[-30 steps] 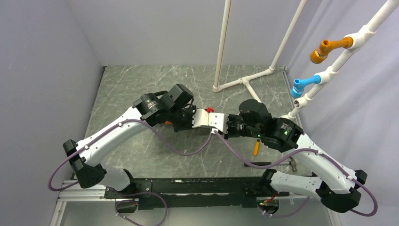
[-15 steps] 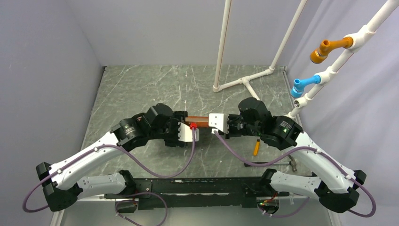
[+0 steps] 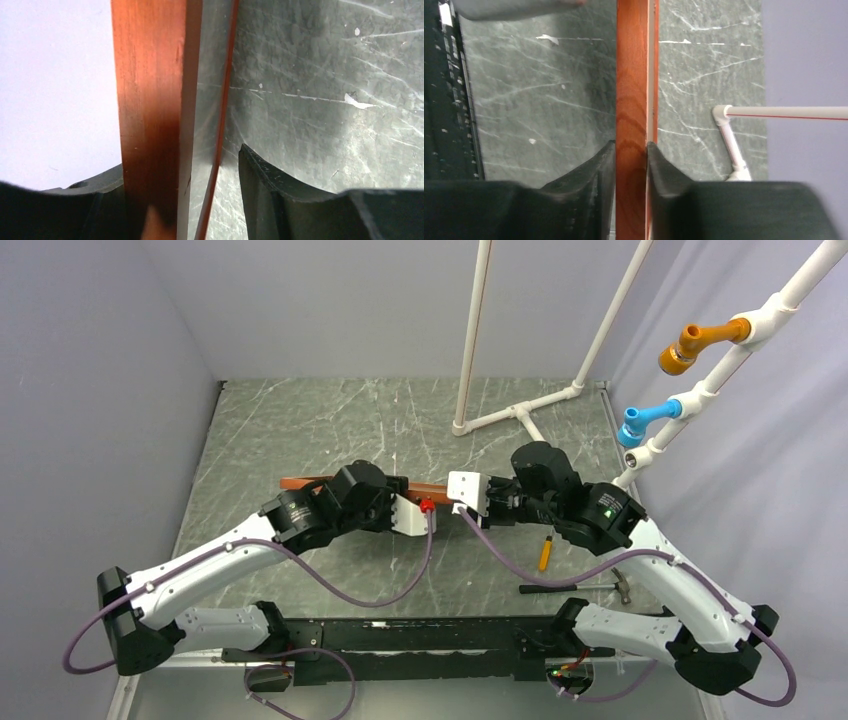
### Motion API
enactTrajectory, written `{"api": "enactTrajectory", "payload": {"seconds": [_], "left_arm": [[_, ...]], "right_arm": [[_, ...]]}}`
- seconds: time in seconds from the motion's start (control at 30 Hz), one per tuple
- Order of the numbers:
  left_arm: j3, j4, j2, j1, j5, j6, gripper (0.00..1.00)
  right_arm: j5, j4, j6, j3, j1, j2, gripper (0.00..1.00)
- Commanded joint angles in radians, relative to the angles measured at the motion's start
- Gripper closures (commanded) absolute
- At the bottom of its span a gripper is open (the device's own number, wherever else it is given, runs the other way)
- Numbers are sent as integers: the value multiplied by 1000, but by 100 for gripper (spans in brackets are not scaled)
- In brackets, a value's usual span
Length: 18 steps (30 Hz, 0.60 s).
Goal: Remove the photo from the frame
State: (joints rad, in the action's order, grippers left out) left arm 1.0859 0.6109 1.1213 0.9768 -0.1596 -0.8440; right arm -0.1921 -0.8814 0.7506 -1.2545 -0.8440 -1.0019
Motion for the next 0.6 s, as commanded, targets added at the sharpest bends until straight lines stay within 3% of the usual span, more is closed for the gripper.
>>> {"api": "enactTrajectory", "payload": {"seconds": [0.0,0.07,0.1,0.13,0.27,0.4,0.57], "left_arm": [[115,136,45,2,17,57,100],[153,164,40,5,60,104,100],[183,193,43,6,75,131,100],[216,229,48,5,91,157,100],[356,364,74,6,159,245,100],[511,476,120,4,235,338,100],[758,648,271,-16,317,415,100]], "right_arm": [[-38,-4,-97,-68,-4,29,54],[-3,18,-151,-89,-4,51,35],[14,36,-178,-101,-4,68,14],[25,52,-200,-116,-4,84,2],[170,133,-304,-159,-3,161,0],[455,250,-414,-168,-3,218,0],[487,250,-492,-198,-4,249,0]]}}
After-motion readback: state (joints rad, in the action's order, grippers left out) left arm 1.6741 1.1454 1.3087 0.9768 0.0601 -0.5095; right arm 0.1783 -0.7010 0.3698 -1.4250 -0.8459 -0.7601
